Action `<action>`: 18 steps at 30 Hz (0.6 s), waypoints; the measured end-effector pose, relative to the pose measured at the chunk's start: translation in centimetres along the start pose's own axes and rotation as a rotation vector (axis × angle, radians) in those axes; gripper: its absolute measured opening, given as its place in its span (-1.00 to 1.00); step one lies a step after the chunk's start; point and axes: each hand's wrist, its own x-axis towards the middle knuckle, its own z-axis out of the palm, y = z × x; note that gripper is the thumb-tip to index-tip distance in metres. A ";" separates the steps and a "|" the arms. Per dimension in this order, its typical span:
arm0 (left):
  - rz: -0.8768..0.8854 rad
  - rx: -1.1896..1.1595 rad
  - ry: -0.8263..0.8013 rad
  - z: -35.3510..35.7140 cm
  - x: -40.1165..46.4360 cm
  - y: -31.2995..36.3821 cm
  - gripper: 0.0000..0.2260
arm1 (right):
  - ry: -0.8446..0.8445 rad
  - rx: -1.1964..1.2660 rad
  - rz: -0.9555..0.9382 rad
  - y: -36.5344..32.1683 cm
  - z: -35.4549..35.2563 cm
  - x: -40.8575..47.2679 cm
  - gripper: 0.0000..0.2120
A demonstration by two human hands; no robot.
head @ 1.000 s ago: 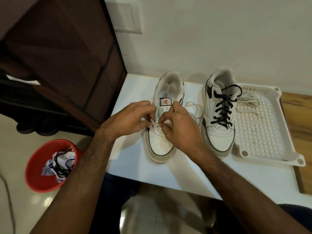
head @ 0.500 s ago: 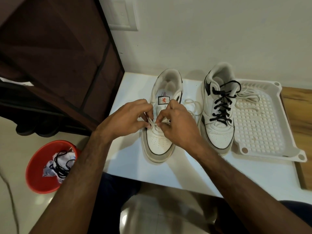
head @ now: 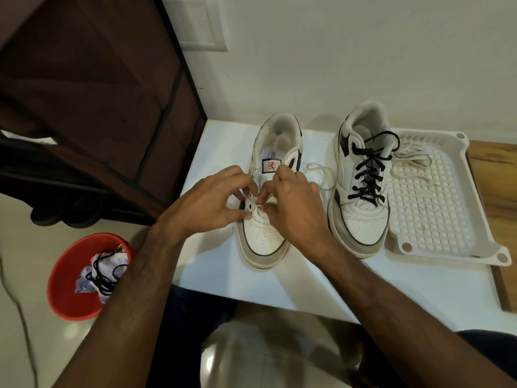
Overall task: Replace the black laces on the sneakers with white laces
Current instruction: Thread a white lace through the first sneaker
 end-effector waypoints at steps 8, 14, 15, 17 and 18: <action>-0.128 -0.051 0.066 0.6 -0.3 1.1 -0.65 | 0.005 0.004 -0.010 0.0 0.2 -0.1 -0.89; -0.081 -0.079 0.070 0.7 -0.5 0.2 -0.81 | -0.010 0.021 -0.003 0.3 0.5 0.2 -0.87; -0.081 -0.082 0.070 0.8 -0.5 0.1 -0.81 | -0.011 0.020 -0.004 0.3 0.6 0.3 -0.86; -0.091 -0.096 0.064 0.8 -0.4 -0.1 -0.79 | -0.005 0.019 -0.006 0.4 0.7 0.3 -0.86; -0.096 -0.102 0.062 0.8 -0.4 -0.2 -0.79 | 0.005 0.017 -0.011 0.4 0.8 0.3 -0.87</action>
